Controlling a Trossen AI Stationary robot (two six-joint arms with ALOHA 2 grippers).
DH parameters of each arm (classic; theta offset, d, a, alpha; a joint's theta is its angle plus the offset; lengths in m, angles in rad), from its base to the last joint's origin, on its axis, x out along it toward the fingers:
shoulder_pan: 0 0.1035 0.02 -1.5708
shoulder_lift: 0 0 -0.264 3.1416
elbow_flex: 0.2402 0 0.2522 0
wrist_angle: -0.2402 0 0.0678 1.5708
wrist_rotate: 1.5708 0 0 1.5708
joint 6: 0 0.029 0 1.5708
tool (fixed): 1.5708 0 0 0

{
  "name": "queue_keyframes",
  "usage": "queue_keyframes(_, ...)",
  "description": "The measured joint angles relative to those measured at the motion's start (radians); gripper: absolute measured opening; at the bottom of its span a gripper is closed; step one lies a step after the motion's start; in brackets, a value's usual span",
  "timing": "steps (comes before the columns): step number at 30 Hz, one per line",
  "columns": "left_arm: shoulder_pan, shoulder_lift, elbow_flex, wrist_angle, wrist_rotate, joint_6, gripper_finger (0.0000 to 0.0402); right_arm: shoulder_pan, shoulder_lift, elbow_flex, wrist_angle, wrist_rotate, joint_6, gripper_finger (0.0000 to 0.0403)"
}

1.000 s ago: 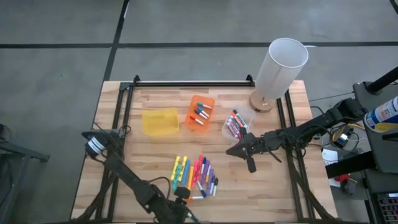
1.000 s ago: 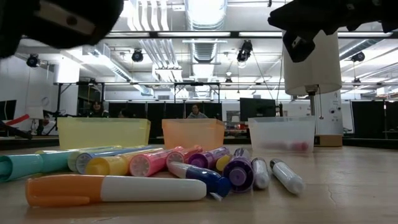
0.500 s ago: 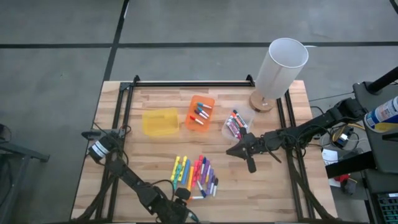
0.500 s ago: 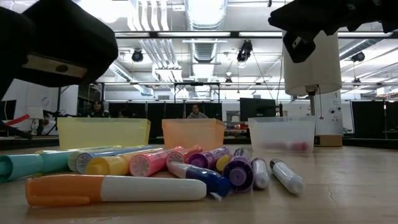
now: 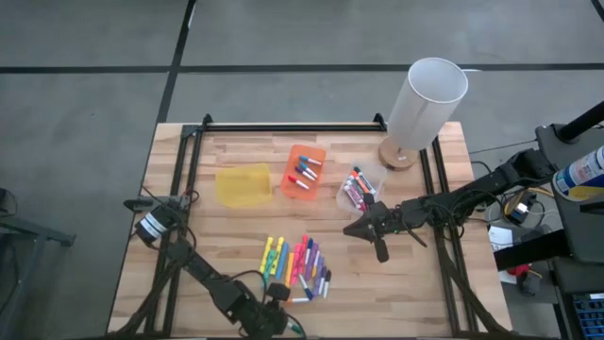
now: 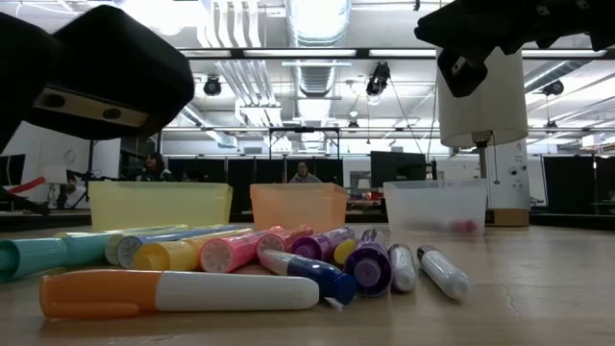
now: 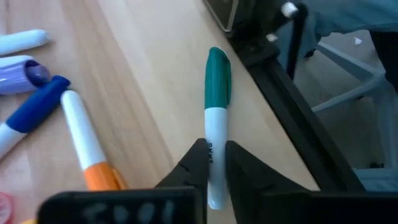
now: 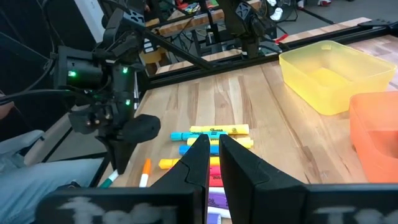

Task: Pick & Place Markers
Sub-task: Put the green pen into the orange bin

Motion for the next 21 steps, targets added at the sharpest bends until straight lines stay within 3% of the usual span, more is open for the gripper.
queue_keyframes(12,0.026,-0.039,-0.002,-0.047,-0.046,0.0,0.0022,0.0,0.0,0.0,-0.002,0.0,0.0,0.0031)
queue_keyframes(21,0.036,-0.157,0.0,-0.221,-0.228,0.034,0.002,0.0,0.0,0.0,-0.009,0.0,-0.001,0.0031)
